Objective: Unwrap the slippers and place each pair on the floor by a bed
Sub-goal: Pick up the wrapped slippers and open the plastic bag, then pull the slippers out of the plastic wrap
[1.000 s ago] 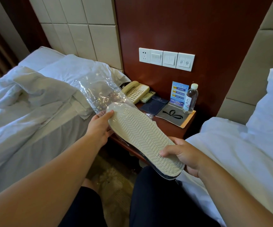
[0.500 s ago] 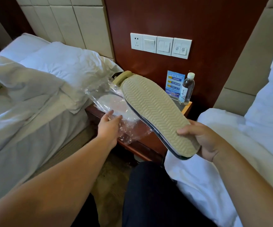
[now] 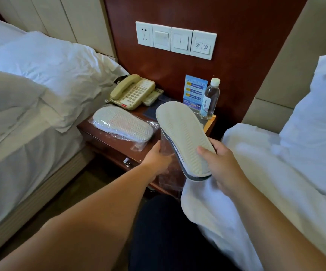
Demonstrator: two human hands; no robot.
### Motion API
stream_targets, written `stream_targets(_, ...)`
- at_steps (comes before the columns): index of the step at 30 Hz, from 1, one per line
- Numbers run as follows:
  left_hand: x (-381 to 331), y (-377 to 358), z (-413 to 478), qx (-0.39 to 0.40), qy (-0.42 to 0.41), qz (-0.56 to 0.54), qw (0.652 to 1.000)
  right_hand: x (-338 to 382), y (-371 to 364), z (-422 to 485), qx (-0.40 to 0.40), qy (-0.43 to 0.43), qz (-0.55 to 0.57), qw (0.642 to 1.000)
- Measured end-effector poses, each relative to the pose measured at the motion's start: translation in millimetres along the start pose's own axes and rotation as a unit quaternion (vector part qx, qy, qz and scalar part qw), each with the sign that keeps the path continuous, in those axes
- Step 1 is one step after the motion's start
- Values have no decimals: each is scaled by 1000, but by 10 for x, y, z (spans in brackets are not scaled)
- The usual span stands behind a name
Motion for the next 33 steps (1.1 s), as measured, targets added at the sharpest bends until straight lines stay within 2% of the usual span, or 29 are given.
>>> stream_targets(2,1,33,24,-11,8,53,999,-88,-31,76,-52,-4,-37,998)
stream_targets(5,98,169,75,-61,3,105,993,-231,-171,163,-75,-20,-70,995)
stream_targets(8,200,327,84,-79,6,76,994,-320,-270,240,-96,-20,-106,990)
stream_targets(12,382,652,60,-102,25,44,993,-431,-377,344,-99,-47,-238,965)
stream_targets(14,467,796,28,-108,34,23,993,-487,-408,365,-105,-16,-294,950)
stream_targets(16,534,918,-14,-113,42,12,993,-519,-450,376,-106,38,-399,910)
stream_targets(19,612,1063,-62,-116,49,11,992,-516,-599,408,-92,114,-570,809)
stream_targets(21,643,1134,-82,-116,44,19,992,-448,-764,463,-73,159,-591,788)
stream_targets(23,669,1199,-100,-118,39,20,992,-363,-975,547,-31,175,-565,805)
stream_targets(26,701,1303,-127,-124,33,24,991,-241,-1297,712,36,145,-477,866)
stream_targets(28,725,1385,-144,-129,31,27,991,-179,-1473,834,48,125,-433,892)
stream_targets(30,759,1481,-150,-139,33,27,989,-157,-1615,987,51,120,-421,897)
stream_targets(33,800,1626,-149,-162,43,27,986,-171,-1792,1256,60,93,-452,885)
Point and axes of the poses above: each hand's wrist, its own z-axis towards the middle knuckle, its own y-axis out of the back of the hand, x = y × z, the point moved 1 cm from there along z, towards the middle knuckle, and after that the axes turned 2 degrees about z, right-handed, at the moved point
